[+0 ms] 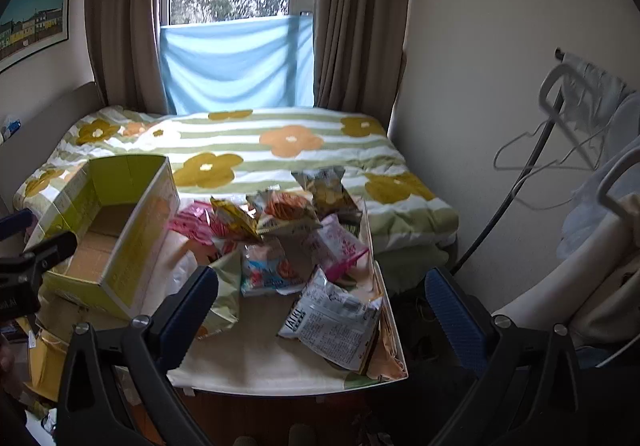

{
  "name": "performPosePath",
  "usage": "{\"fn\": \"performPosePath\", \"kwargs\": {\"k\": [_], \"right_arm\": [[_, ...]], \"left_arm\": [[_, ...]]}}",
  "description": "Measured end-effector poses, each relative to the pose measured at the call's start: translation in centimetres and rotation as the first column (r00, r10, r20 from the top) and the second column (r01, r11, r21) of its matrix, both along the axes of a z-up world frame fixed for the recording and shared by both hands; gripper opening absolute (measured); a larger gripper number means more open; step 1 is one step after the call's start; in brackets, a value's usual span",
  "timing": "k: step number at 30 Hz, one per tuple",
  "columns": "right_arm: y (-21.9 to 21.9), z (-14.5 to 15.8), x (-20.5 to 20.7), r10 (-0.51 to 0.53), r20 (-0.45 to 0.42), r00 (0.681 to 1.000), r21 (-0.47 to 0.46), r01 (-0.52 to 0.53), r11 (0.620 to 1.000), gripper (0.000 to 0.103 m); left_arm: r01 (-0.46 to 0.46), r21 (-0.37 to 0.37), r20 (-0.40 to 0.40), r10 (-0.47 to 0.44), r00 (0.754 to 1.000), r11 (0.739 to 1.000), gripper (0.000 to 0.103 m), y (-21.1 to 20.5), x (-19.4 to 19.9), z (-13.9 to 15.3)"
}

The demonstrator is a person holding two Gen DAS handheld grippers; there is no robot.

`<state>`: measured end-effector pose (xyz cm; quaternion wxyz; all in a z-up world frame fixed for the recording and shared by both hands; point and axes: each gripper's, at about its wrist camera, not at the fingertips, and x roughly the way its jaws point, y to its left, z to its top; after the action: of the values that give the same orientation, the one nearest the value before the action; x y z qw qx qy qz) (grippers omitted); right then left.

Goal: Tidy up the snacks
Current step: 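Grasp the pale green bag with left tool while right tool grasps white TATRE bag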

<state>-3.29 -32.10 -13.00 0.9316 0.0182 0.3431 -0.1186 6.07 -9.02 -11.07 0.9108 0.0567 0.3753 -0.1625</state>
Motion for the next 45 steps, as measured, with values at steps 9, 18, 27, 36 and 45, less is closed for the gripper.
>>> {"fn": "performPosePath", "kwargs": {"k": [9, 18, 27, 36, 45], "right_arm": [[-4.4, -6.2, 4.0, 0.182, -0.127, 0.975, 0.018, -0.181, 0.983, 0.102], [-5.4, -12.5, 6.2, 0.398, -0.250, 0.883, 0.003, -0.410, 0.912, 0.102], [-5.2, -15.2, 7.6, 0.515, -0.291, 0.807, -0.025, -0.544, 0.839, 0.102], [-4.7, -17.5, 8.4, 0.565, -0.355, 0.745, -0.039, -0.616, 0.787, 0.102], [-4.1, -19.2, 8.7, 0.584, -0.405, 0.704, -0.070, -0.661, 0.747, 0.102]], "left_arm": [[-0.042, -0.004, -0.238, 0.040, 0.971, 0.999, 0.103, -5.1, 2.3, -8.5], [-0.142, -0.063, -0.368, 0.109, 0.923, 0.988, 0.103, -7.1, 5.9, -14.2], [-0.214, -0.086, -0.397, 0.163, 0.903, 0.973, 0.103, -7.6, 7.8, -17.4], [-0.248, -0.168, -0.440, 0.153, 0.885, 0.954, 0.079, -7.1, 9.0, -19.8], [-0.222, -0.183, -0.429, 0.126, 0.895, 0.958, 0.067, -7.4, 9.2, -20.0]]}}
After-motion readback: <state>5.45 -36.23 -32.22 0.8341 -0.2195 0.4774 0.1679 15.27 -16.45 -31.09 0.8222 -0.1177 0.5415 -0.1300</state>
